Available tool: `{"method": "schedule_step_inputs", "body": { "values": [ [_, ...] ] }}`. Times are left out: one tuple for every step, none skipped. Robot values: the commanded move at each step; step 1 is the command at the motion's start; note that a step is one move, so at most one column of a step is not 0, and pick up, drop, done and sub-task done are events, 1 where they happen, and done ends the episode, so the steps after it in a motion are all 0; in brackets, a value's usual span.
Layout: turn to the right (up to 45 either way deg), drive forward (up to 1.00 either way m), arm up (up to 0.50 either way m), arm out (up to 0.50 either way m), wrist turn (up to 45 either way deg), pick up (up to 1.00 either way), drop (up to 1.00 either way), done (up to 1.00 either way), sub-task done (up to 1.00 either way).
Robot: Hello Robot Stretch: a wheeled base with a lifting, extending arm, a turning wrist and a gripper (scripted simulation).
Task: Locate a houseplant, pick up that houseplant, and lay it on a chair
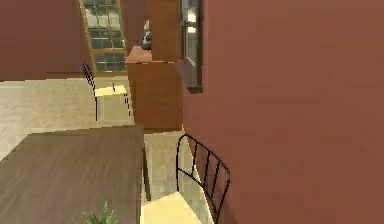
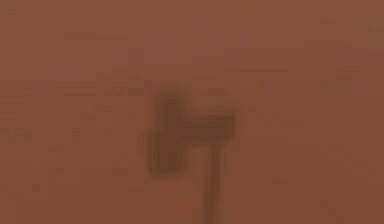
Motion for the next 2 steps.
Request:
{"method": "schedule_step_inputs", "body": {
  "values": [
    [-45.0,0.00,0.00,0.00,0.0,0.00,0.00,0.00,0.00],
    [-45.0,0.00,0.00,0.00,0.0,0.00,0.00,0.00,0.00]
  ]
}}
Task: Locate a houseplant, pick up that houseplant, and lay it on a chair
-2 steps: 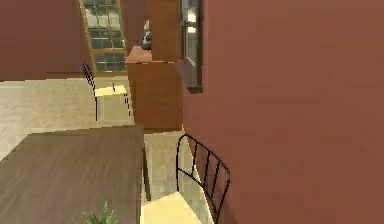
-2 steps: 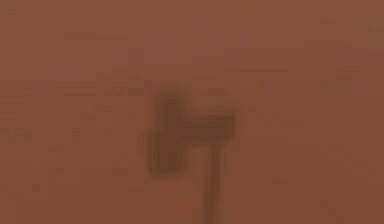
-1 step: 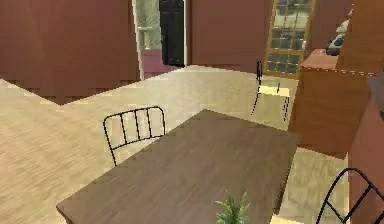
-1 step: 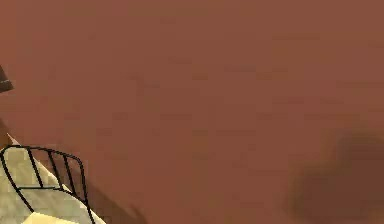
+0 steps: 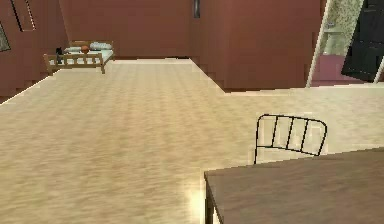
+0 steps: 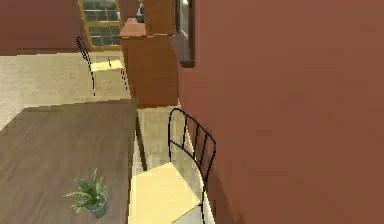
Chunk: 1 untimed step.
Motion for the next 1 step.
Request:
{"method": "schedule_step_inputs", "body": {
  "values": [
    [-24.0,0.00,0.00,0.00,0.0,0.00,0.00,0.00,0.00]
  ]
}}
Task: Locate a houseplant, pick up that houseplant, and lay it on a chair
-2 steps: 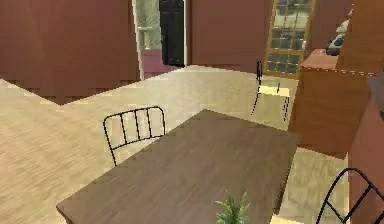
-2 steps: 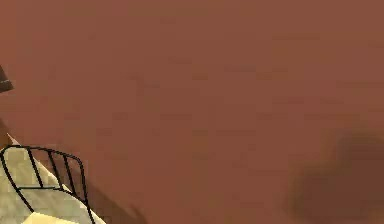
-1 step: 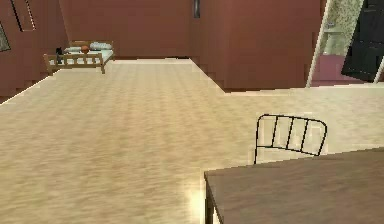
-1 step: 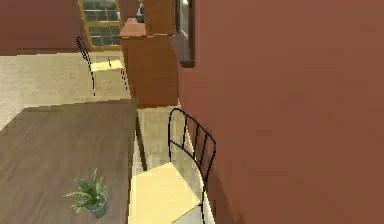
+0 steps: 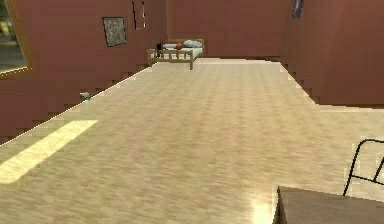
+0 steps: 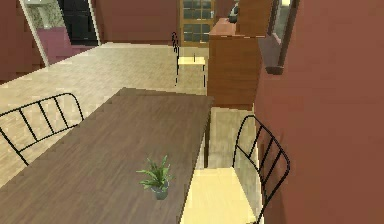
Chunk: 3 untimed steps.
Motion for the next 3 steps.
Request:
{"method": "schedule_step_inputs", "body": {
  "values": [
    [0.0,0.00,0.50,0.00,0.0,0.00,0.00,0.00,0.00],
    [0.0,0.00,0.32,0.00,0.0,0.00,0.00,0.00,0.00],
    [0.0,0.00,0.00,0.20,0.0,0.00,0.00,0.00,0.00]
  ]
}}
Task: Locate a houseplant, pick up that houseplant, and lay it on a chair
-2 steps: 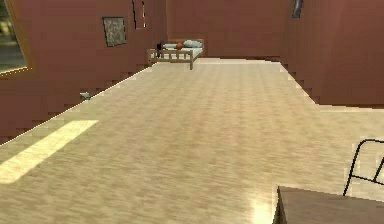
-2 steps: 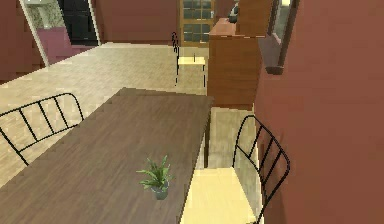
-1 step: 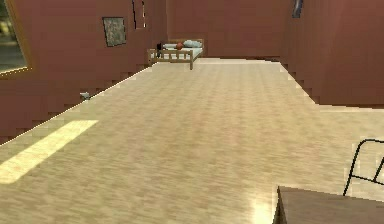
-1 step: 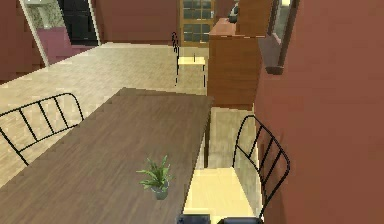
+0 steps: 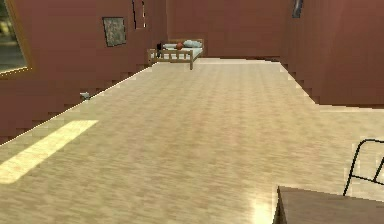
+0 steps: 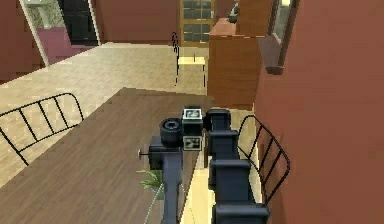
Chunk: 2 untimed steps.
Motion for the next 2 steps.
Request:
{"method": "schedule_step_inputs", "body": {
  "values": [
    [0.0,0.00,0.00,0.00,45.0,0.00,0.00,0.00,0.00],
    [0.0,0.00,0.00,0.00,45.0,0.00,0.00,0.00,0.00]
  ]
}}
